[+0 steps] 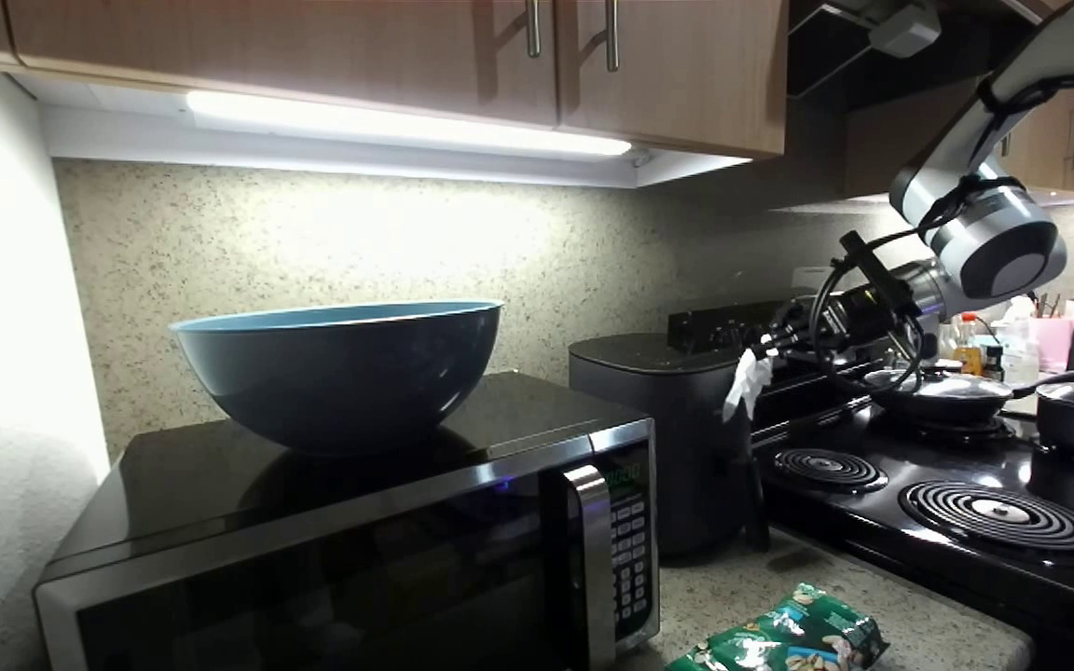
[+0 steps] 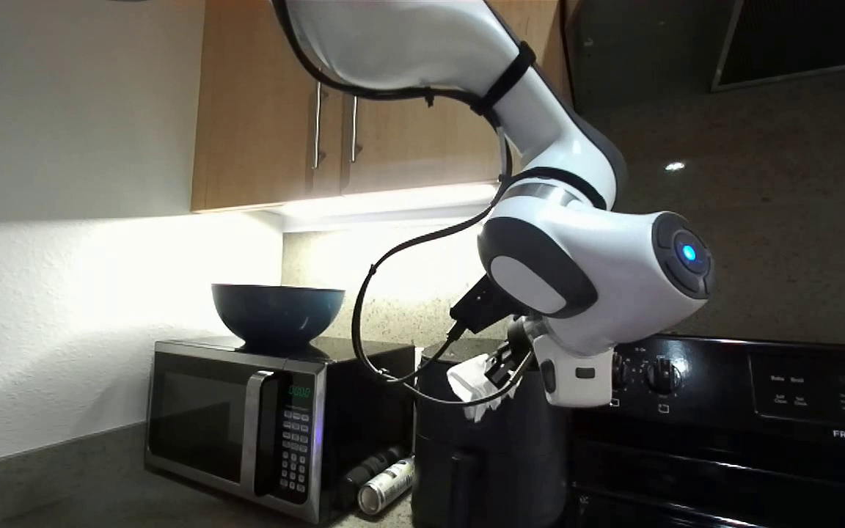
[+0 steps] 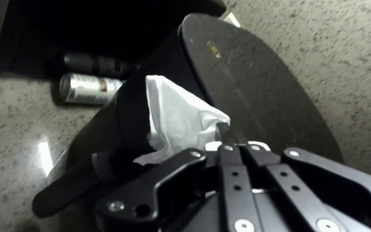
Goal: Use the white napkin from the counter to wipe the air fryer.
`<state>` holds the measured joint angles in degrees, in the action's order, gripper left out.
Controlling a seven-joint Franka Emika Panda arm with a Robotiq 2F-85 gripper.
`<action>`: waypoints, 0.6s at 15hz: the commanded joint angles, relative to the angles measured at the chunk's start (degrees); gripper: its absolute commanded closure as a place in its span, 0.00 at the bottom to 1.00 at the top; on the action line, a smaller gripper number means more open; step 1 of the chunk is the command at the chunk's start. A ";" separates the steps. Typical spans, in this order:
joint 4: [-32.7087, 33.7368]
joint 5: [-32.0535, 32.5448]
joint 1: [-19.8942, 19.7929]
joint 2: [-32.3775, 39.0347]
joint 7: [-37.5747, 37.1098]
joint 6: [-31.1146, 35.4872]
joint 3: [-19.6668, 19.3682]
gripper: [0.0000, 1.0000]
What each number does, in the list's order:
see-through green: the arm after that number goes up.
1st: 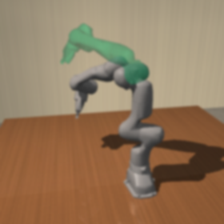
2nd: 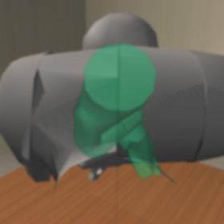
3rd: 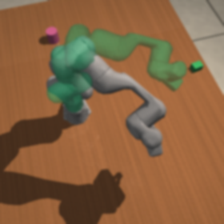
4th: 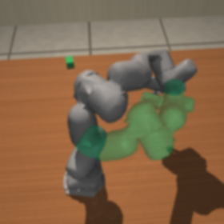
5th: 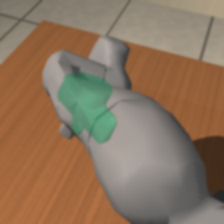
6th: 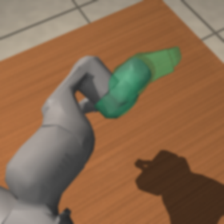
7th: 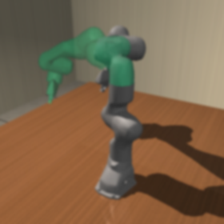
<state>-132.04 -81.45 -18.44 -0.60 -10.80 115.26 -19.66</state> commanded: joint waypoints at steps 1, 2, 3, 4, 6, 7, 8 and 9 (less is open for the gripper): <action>-2.34 6.93 0.34 0.20 -4.05 9.69 0.97 1.00; -2.38 8.64 0.64 1.05 -5.65 12.28 1.31 1.00; -2.30 8.92 0.83 1.94 -6.13 13.69 1.56 1.00; -1.97 8.05 1.16 3.05 -6.22 14.40 1.95 1.00; -1.80 4.58 2.10 4.01 -2.81 15.42 2.86 1.00; -2.06 3.78 2.65 4.14 -1.43 15.75 3.42 1.00; -2.44 3.33 3.19 4.13 0.07 15.89 4.03 1.00; -2.63 3.00 3.67 4.21 0.97 15.97 4.48 1.00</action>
<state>-134.07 -75.95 -16.11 3.44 -13.49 129.33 -16.62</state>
